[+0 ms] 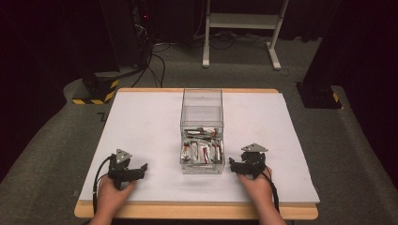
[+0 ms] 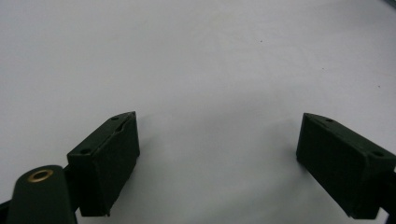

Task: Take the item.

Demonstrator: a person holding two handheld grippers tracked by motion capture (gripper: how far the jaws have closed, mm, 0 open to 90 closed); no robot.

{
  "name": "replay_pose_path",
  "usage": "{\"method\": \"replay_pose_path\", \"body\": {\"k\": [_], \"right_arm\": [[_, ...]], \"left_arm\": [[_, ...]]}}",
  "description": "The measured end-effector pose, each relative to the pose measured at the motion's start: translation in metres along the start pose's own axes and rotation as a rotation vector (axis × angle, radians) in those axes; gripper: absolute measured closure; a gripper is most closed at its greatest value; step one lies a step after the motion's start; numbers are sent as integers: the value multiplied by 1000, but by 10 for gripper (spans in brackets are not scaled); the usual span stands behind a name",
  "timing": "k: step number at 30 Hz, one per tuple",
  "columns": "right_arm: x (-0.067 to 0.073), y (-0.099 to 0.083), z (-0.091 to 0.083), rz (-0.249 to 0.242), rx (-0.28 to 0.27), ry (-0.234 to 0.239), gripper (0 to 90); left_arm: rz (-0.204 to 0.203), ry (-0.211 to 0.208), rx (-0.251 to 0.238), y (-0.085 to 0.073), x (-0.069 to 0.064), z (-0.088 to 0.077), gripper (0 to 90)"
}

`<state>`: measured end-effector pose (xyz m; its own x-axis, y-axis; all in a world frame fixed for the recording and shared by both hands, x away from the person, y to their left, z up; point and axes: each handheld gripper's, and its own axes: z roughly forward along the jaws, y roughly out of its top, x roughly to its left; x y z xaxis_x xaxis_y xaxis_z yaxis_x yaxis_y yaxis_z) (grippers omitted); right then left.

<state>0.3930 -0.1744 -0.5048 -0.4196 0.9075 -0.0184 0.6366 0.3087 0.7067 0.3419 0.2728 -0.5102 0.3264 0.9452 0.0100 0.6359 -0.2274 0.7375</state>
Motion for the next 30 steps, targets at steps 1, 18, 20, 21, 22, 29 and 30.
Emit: {"method": "replay_pose_path", "body": {"k": [1, 18, 20, 21, 22, 29, 30], "right_arm": [[0, 0, 0, 1, 2, 2, 146], [0, 0, 0, -1, 1, -3, 143], [0, 0, 0, -1, 1, -3, 143], [0, 0, 0, -1, 1, -2, 144], [0, 0, 0, -1, 1, -2, 144], [0, 0, 0, 0, 1, -3, 144], [0, 0, 0, 0, 0, -3, 144]], "left_arm": [[0, -1, 1, 0, 0, 0, 135], [3, 0, 2, 0, 1, 0, 133], [3, 0, 2, 0, 1, 0, 133], [3, 0, 2, 0, 1, 0, 133], [3, 0, 2, 0, 1, 0, 133], [2, 0, 2, 0, 0, 0, 133], [4, 0, 3, 0, 1, 0, 133]]}}
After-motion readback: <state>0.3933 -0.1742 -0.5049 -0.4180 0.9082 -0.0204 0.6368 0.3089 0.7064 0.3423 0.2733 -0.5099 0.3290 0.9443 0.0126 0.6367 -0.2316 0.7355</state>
